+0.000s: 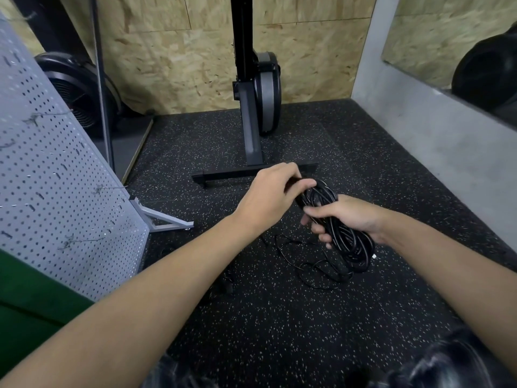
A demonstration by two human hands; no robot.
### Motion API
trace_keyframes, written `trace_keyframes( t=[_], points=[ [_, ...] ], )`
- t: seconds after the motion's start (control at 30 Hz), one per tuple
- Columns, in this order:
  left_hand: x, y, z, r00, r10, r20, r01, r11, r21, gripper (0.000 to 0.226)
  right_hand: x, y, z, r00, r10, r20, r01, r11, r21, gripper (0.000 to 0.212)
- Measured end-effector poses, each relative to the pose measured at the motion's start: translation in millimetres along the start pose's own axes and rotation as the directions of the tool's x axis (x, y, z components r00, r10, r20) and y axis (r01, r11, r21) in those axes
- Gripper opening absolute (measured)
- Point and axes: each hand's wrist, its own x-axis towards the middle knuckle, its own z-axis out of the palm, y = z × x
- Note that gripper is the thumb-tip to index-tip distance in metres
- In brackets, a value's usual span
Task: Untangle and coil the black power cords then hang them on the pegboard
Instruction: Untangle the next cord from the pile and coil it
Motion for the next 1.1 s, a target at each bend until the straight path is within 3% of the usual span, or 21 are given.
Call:
trace_keyframes(
  t=[0.17, 0.27, 0.37, 0.43, 0.5, 0.6, 0.67, 0.77, 0.87, 1.0, 1.1],
  points=[
    [-2, 6, -3, 0.962, -0.270, -0.033, 0.257, 0.941, -0.218, 0.048, -9, -8, 2, 0.990, -0.029, 0.139, 0.011, 0.991, 0.131, 0.028],
    [-8, 1, -1, 0.918, -0.373, 0.136, 0.397, 0.863, -0.313, 0.050, -10, -9, 3, 0.987, -0.065, 0.149, 0.042, 0.987, 0.154, 0.028],
    [-15, -11, 4, 0.848, -0.387, 0.362, 0.507, 0.790, -0.345, 0.060, -11, -10, 3, 0.985, -0.080, 0.151, 0.051, 0.981, 0.185, 0.035],
    [-15, -16, 4, 0.857, -0.394, 0.334, 0.502, 0.787, -0.359, 0.068, -11, -10, 3, 0.985, -0.082, 0.151, 0.054, 0.982, 0.179, 0.042],
    [-11, -16, 2, 0.889, -0.411, 0.202, 0.457, 0.814, -0.359, 0.069, -11, -10, 3, 0.987, -0.087, 0.133, 0.065, 0.984, 0.164, 0.049],
    [-7, -13, -2, 0.920, -0.383, 0.078, 0.384, 0.848, -0.365, 0.049, -11, -10, 6, 0.992, -0.086, 0.088, 0.075, 0.990, 0.120, 0.046],
    [-7, -9, -1, 0.946, -0.316, 0.071, 0.318, 0.866, -0.387, 0.029, -13, -9, 7, 0.992, -0.079, 0.100, 0.069, 0.992, 0.105, 0.027],
    [-5, -1, -1, 0.967, -0.231, 0.112, 0.256, 0.856, -0.449, 0.026, -15, -8, 2, 0.984, -0.069, 0.167, 0.053, 0.994, 0.101, 0.025],
    [-1, 1, -3, 0.958, -0.251, 0.141, 0.288, 0.809, -0.512, 0.023, -15, -7, 0, 0.972, -0.067, 0.226, 0.048, 0.995, 0.087, 0.026],
    [2, 2, 2, 0.894, -0.416, 0.164, 0.432, 0.709, -0.557, 0.037, -15, -8, 6, 0.980, -0.099, 0.173, 0.091, 0.995, 0.050, 0.031],
    [1, 2, 5, 0.852, -0.493, 0.175, 0.502, 0.676, -0.540, 0.033, -17, -10, 11, 0.986, -0.150, 0.073, 0.152, 0.988, -0.017, 0.060]
  ],
)
